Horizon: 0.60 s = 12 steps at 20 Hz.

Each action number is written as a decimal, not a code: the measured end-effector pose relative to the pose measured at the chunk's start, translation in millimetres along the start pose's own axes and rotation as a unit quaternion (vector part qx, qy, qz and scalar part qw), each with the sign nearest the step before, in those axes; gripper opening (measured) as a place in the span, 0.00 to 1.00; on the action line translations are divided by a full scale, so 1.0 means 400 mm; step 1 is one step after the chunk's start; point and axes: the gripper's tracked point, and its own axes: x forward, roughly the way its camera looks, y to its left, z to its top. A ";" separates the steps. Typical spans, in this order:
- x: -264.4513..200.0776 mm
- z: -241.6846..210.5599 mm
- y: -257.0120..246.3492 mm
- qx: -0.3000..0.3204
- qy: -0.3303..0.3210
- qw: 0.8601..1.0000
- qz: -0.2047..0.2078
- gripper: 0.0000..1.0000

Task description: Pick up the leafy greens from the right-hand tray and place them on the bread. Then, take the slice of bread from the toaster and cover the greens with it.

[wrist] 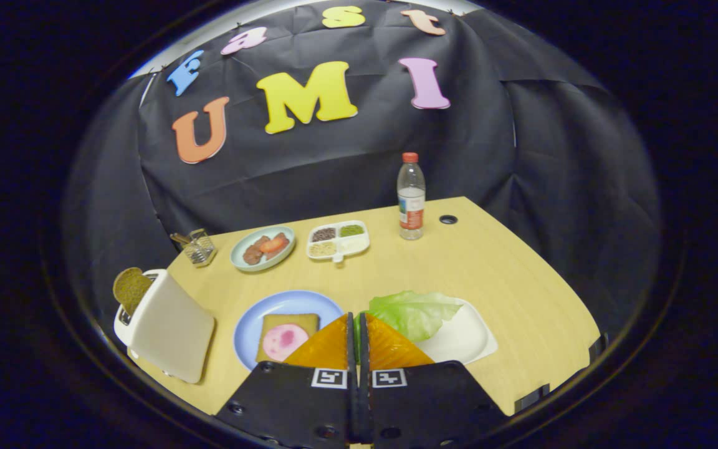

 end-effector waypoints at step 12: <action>0.224 -0.148 0.294 -0.054 0.037 0.997 0.051 0.00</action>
